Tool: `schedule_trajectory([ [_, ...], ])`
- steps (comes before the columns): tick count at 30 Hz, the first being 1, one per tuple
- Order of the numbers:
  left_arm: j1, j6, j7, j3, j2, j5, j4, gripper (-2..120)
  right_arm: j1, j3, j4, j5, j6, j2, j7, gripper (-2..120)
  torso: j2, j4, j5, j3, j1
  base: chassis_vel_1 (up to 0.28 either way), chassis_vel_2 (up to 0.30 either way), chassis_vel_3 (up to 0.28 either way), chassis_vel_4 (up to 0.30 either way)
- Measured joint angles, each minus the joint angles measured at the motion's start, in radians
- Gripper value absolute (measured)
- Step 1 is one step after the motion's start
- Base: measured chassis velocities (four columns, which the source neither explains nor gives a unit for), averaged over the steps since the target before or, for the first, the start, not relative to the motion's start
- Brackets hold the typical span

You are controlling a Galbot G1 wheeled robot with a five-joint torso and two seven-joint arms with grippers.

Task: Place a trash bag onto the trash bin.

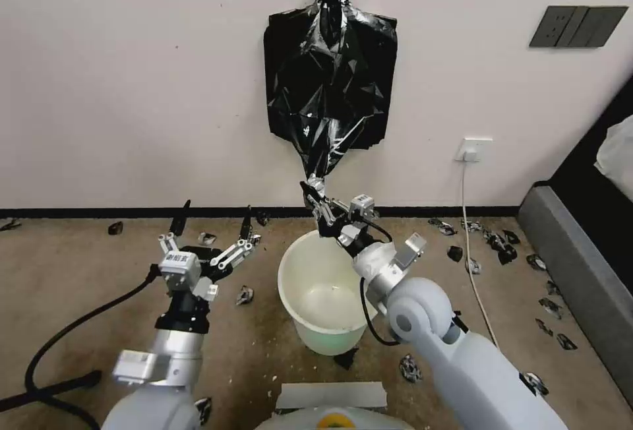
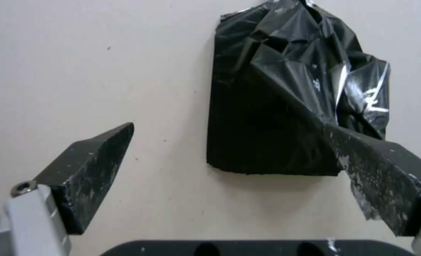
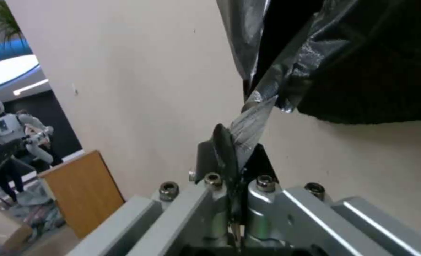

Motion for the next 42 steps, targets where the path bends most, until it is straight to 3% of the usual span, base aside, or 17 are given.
schedule_trajectory([
  [9,-0.019,0.019,-0.001,0.008,0.037,-0.018,-0.004,100,-0.005,-0.013,-0.008,-0.034,0.006,-0.004,-0.013,0,0.000,0.0000,0.0000,0.000,0.000,0.000,0.000,0.000,0.000],
  [10,-0.043,0.047,-0.010,0.015,0.091,-0.059,-0.011,100,-0.005,-0.019,-0.010,-0.042,0.008,-0.001,-0.009,0,0.000,0.0000,-0.0001,0.000,0.000,0.000,0.000,0.000,0.000],
  [12,-0.063,0.072,-0.017,0.015,0.131,-0.096,-0.021,100,0.007,-0.027,-0.013,-0.041,0.008,0.008,0.008,0,0.000,-0.0002,-0.0002,0.000,0.000,0.000,0.000,0.000,0.000],
  [16,-0.080,0.103,-0.025,-0.011,0.176,-0.153,-0.047,100,0.061,-0.062,-0.026,-0.021,0.008,0.021,0.032,0,0.000,-0.0004,-0.0002,0.000,0.000,0.000,0.000,0.000,0.000],
  [17,-0.087,0.118,-0.030,-0.025,0.194,-0.179,-0.058,100,0.089,-0.083,-0.034,-0.008,0.007,0.025,0.040,0,0.000,0.0009,0.0000,0.000,0.000,0.000,0.000,0.000,0.000],
  [19,-0.161,0.167,-0.051,-0.034,0.273,-0.264,-0.071,100,0.116,-0.104,-0.035,0.005,0.005,0.030,0.056,0,0.000,0.0009,-0.0004,0.000,0.000,0.000,0.000,0.000,0.000],
  [20,-0.161,0.167,-0.051,-0.034,0.273,-0.264,-0.071,100,0.116,-0.104,-0.035,0.005,0.005,0.030,0.056,0,0.000,0.0009,-0.0004,0.000,0.000,0.000,0.000,0.000,0.000],
  [22,-0.292,0.215,-0.076,-0.013,0.397,-0.357,-0.060,100,0.126,-0.108,-0.032,0.005,0.003,0.032,0.073,0,0.000,-0.0002,0.0001,0.000,0.000,0.000,0.000,0.000,0.000],
  [26,-0.376,0.233,-0.084,0.017,0.476,-0.402,-0.041,100,0.125,-0.106,-0.029,0.005,0.003,0.032,0.084,0,0.000,-0.0005,-0.0004,0.000,0.000,0.000,0.000,0.000,0.000],
  [28,-0.552,0.259,-0.099,0.113,0.586,-0.449,0.003,100,0.121,-0.095,-0.021,0.005,0.002,0.028,0.093,0,0.000,0.0002,-0.0004,0.000,0.000,0.000,0.000,0.000,0.000],
  [29,-0.751,0.302,-0.126,0.278,0.658,-0.475,0.069,100,0.117,-0.081,-0.013,0.005,0.001,0.024,0.096,0,0.000,-0.0002,0.0000,0.000,0.000,0.000,0.000,0.000,0.000],
  [30,-0.751,0.302,-0.126,0.278,0.658,-0.475,0.069,100,0.117,-0.081,-0.013,0.005,0.001,0.024,0.096,0,0.000,-0.0002,0.0000,0.000,0.000,0.000,0.000,0.000,0.000],
  [32,-0.879,0.338,-0.145,0.393,0.682,-0.474,0.121,100,0.117,-0.073,-0.008,0.007,0.001,0.024,0.096,0,0.000,-0.0002,0.0000,0.000,0.000,0.000,0.000,0.000,0.000],
  [36,-0.970,0.365,-0.157,0.472,0.694,-0.466,0.155,100,0.117,-0.068,-0.008,0.010,0.000,0.024,0.097,0,0.000,0.0000,0.0001,0.000,0.000,0.000,0.000,0.000,0.000],
  [37,-1.058,0.392,-0.164,0.553,0.700,-0.449,0.190,100,0.118,-0.062,-0.008,0.015,0.000,0.024,0.096,0,0.000,-0.0001,0.0000,0.000,0.000,0.000,0.000,0.000,0.000],
  [42,-1.175,0.450,-0.183,0.663,0.699,-0.438,0.228,100,0.124,-0.059,-0.009,0.026,0.000,0.023,0.095,0,0.000,0.0000,0.0000,0.000,0.000,0.000,0.000,0.000,0.000],
])
